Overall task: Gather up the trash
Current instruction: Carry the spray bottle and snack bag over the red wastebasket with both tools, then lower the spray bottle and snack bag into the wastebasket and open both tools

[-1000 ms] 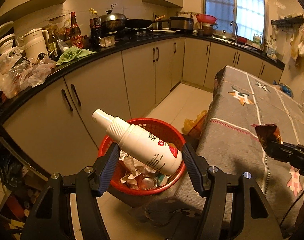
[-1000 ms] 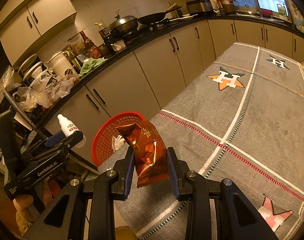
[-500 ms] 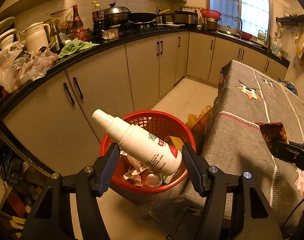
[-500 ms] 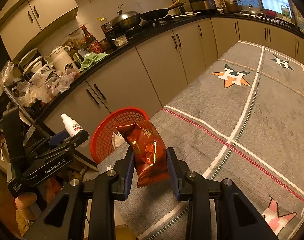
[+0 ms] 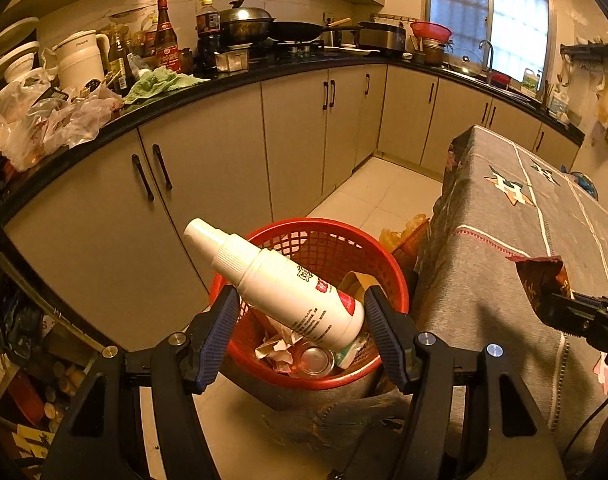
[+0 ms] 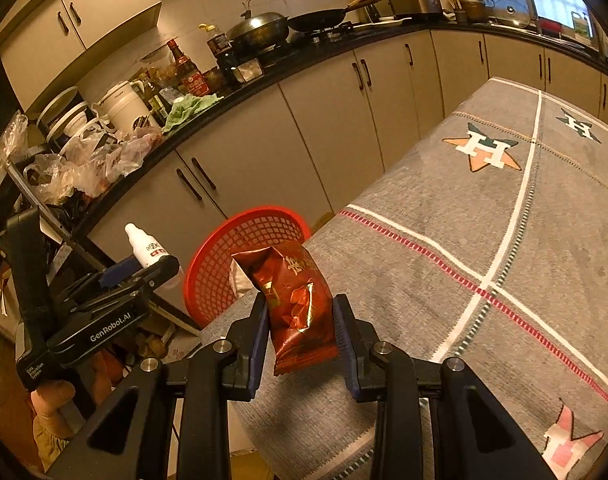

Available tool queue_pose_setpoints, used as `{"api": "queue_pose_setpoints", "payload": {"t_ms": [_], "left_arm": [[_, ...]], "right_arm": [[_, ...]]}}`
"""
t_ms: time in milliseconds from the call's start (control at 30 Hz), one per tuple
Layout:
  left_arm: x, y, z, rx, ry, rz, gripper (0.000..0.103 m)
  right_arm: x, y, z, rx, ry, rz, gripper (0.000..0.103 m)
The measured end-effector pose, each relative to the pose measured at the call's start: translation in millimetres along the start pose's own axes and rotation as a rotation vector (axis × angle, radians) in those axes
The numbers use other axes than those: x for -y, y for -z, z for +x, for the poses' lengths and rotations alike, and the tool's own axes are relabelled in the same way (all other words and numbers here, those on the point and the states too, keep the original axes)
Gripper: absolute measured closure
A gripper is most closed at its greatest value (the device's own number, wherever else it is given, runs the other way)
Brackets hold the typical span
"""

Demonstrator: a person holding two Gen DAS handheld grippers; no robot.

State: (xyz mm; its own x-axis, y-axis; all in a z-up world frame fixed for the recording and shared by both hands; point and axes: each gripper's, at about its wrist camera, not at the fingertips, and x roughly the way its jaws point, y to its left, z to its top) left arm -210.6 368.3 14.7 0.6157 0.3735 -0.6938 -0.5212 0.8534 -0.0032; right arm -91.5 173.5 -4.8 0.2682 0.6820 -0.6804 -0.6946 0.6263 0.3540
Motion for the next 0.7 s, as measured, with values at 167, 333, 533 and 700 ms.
{"api": "queue_pose_setpoints", "payload": {"t_ms": [167,333,533,700], "left_arm": [[-8.0,1.5,4.5,-0.007,-0.004,-0.021,0.039],[-19.5,0.8,6.6,-0.009,-0.003,-0.049,0.039],[-34.9,-2.7,11.6,-0.010,-0.003,-0.070,0.039],[-41.5,-7.5,16.9,-0.007,-0.018,-0.047,0.039]], "right_arm": [[-5.2,-0.4,9.2,-0.017,-0.006,-0.011,0.069],[-11.1,-3.9,18.0,-0.029,-0.015,-0.020,0.069],[-20.6,-10.5,35.1,-0.053,-0.027,-0.045,0.069],[-30.0,-16.8,49.6,-0.067,-0.042,-0.059,0.069]]}}
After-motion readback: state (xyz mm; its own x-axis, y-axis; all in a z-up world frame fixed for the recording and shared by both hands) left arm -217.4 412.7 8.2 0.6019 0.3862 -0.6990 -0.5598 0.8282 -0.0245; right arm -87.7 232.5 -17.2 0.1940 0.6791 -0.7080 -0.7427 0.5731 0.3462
